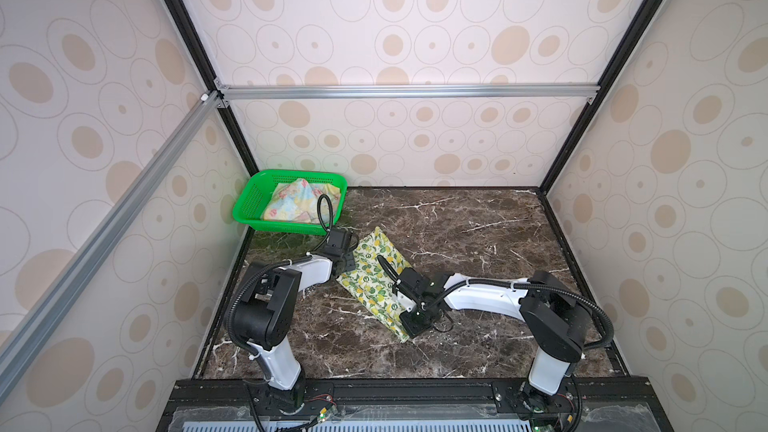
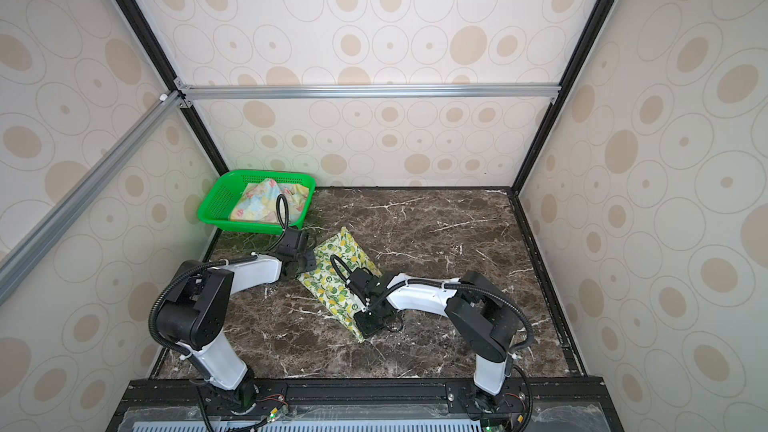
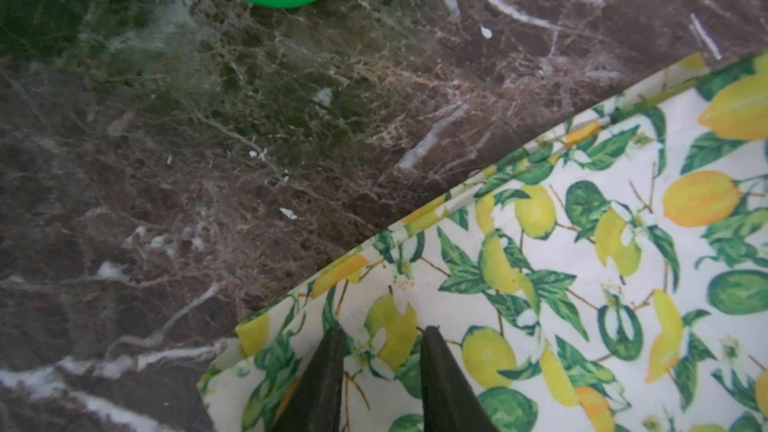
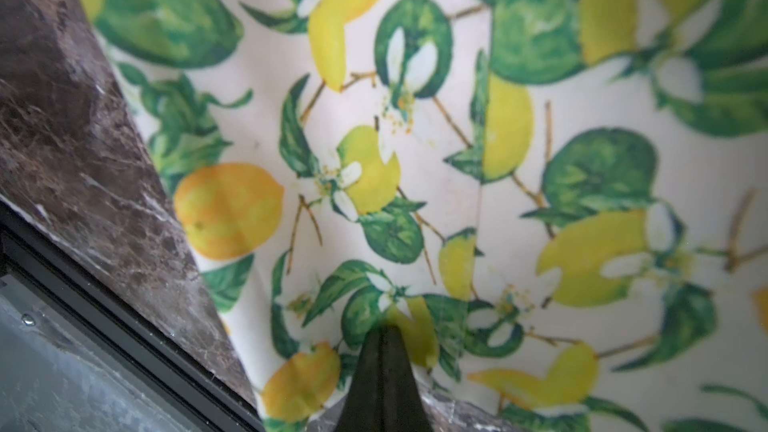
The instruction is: Fold and stack the skirts
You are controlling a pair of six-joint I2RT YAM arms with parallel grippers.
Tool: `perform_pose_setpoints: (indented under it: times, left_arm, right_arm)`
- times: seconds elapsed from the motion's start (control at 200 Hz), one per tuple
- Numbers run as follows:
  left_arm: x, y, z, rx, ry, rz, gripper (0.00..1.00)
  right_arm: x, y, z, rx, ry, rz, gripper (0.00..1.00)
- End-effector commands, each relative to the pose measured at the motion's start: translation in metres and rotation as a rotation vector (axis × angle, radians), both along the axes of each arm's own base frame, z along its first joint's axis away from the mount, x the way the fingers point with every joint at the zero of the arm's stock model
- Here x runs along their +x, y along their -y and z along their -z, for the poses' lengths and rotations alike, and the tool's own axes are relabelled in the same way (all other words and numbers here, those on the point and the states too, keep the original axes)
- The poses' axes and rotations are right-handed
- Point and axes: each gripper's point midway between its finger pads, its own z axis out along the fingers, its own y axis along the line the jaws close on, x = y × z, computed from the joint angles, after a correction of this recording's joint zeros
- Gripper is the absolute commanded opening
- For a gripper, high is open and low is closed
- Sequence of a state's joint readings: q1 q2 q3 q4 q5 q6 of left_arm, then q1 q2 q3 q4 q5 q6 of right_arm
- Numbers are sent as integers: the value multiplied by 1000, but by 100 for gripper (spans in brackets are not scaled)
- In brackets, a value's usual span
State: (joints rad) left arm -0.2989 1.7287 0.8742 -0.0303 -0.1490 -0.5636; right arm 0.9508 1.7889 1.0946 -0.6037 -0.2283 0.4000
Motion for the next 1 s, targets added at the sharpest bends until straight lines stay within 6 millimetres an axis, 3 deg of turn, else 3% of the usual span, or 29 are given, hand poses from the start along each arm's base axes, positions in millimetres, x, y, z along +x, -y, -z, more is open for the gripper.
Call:
perform_pose_setpoints:
  times: [0.0, 0.26, 0.395, 0.495, 0.745, 0.86, 0.995]
  left_arm:
    - [-9, -5, 8, 1, -24, -15, 32]
    - [-42, -3, 24, -55, -92, -18, 30]
    - [-67, 2, 22, -93, -107, -21, 30]
    - [-78, 3, 9, -100, -91, -19, 31]
    - [-65, 5, -36, -100, 20, 5, 33]
    - [-56, 14, -38, -132, 39, 34, 33]
    - [-54, 17, -24, -132, 21, 45, 32]
  right_arm:
    - [7, 33, 12, -111, -22, 32, 0]
    - [36, 64, 9, -180, 28, 20, 0]
    - [48, 77, 2, -201, 57, 15, 0]
    - [53, 77, -10, -186, 82, 8, 0]
    - [57, 64, -41, -96, 121, 25, 0]
    - [55, 57, -44, -52, 110, 48, 0]
    - [47, 46, -42, 5, 84, 71, 1]
